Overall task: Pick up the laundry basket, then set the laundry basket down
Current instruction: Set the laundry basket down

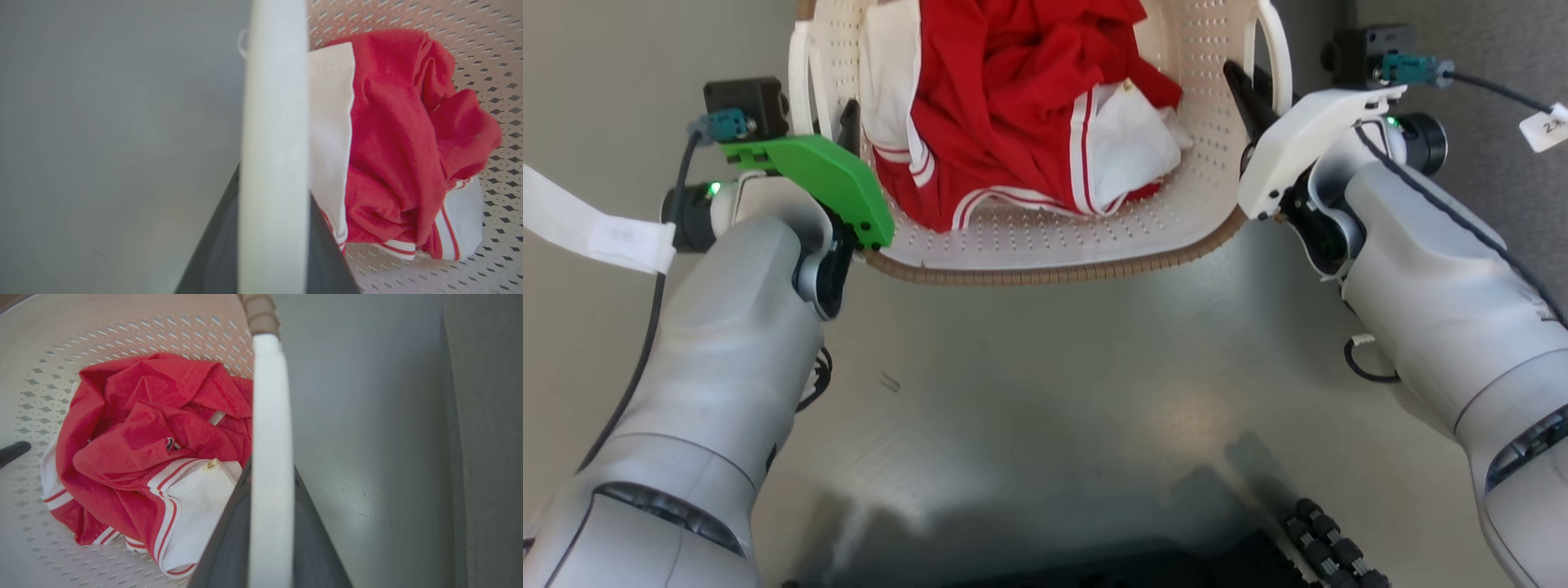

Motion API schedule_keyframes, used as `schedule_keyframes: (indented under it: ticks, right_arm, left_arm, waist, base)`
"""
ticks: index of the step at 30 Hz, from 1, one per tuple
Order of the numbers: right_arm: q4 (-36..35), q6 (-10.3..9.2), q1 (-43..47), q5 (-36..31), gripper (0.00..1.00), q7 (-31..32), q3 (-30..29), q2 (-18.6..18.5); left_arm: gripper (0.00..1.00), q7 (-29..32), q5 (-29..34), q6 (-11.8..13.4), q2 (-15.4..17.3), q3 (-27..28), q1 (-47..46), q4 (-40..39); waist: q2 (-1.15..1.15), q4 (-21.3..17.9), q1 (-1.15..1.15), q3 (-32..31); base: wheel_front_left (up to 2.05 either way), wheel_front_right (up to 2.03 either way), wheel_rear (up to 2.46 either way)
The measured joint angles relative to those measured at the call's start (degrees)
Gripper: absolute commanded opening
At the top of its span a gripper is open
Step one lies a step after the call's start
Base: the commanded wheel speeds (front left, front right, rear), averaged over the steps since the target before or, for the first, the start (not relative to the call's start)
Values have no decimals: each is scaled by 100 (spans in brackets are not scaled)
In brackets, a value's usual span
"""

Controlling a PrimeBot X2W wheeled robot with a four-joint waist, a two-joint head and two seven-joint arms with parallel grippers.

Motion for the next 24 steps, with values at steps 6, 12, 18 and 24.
schedule_keyframes:
  ticks: [6, 12, 18, 24]
  right_arm:
    - [26, 0, -196, -1, 0, -76, -3, 4]
    - [91, 1, -271, 0, 0, -131, 14, 32]
    - [155, 1, -326, 2, 0, -186, 23, 52]
    - [169, 1, -408, 5, 0, -233, 32, 59]
  left_arm:
    - [0, -58, 1, 0, 0, 4, -215, 48]
    - [0, -111, 2, -2, 0, -10, -267, 108]
    - [0, -132, 1, -11, 0, -45, -372, 127]
    - [0, -190, 8, -27, 0, -58, -463, 156]
  waist:
    - [0, 21, 0, 363]
    - [0, 35, 0, 666]
    - [0, 34, 0, 903]
    - [0, 30, 0, 1008]
  base:
    - [0, 0, 0]
    - [0, 0, 0]
    - [0, 0, 0]
    - [0, 0, 0]
